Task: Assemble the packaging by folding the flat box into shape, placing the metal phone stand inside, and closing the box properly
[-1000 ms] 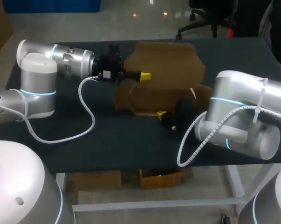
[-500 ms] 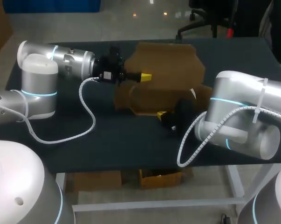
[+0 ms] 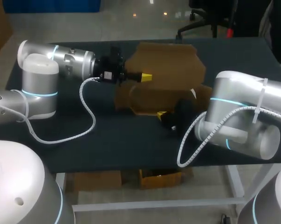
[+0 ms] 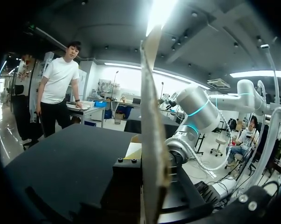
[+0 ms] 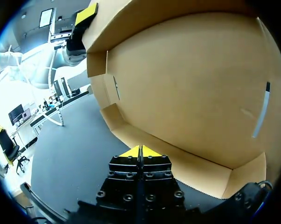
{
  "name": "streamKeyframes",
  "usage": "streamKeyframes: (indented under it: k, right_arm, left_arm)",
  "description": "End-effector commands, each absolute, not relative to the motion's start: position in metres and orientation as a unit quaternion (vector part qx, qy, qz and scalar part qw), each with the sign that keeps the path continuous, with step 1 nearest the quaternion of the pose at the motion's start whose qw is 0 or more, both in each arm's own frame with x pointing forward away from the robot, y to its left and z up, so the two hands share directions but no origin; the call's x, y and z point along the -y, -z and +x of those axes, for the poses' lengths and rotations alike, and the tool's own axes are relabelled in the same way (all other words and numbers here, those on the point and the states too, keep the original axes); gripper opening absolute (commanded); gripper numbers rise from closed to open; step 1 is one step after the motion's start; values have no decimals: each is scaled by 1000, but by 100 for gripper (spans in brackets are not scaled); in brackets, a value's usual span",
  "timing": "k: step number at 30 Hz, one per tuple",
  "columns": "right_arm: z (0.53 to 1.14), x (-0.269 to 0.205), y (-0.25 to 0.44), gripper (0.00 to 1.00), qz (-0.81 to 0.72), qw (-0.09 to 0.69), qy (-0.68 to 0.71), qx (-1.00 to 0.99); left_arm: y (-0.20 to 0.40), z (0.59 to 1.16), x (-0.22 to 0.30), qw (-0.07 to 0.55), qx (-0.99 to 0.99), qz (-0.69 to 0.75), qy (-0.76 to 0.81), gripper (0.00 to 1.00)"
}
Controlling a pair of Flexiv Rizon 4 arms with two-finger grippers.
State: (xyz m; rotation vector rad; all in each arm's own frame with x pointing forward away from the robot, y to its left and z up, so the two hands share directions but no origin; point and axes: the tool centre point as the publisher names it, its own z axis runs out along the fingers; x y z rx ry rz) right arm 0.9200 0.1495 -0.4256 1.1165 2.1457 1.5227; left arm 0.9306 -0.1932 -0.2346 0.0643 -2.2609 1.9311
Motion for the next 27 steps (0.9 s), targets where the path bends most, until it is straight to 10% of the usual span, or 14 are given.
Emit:
streamKeyframes:
  k: [1,27]
  right_arm:
    - [920,-152,427,0,388,145,-528,-742]
    - [909,-150,421,0,386,149,-530,-740]
  left_arm:
    - [238,931,195,85,757,22,-647,0]
    - [238,930,195,83,760,22,-645,0]
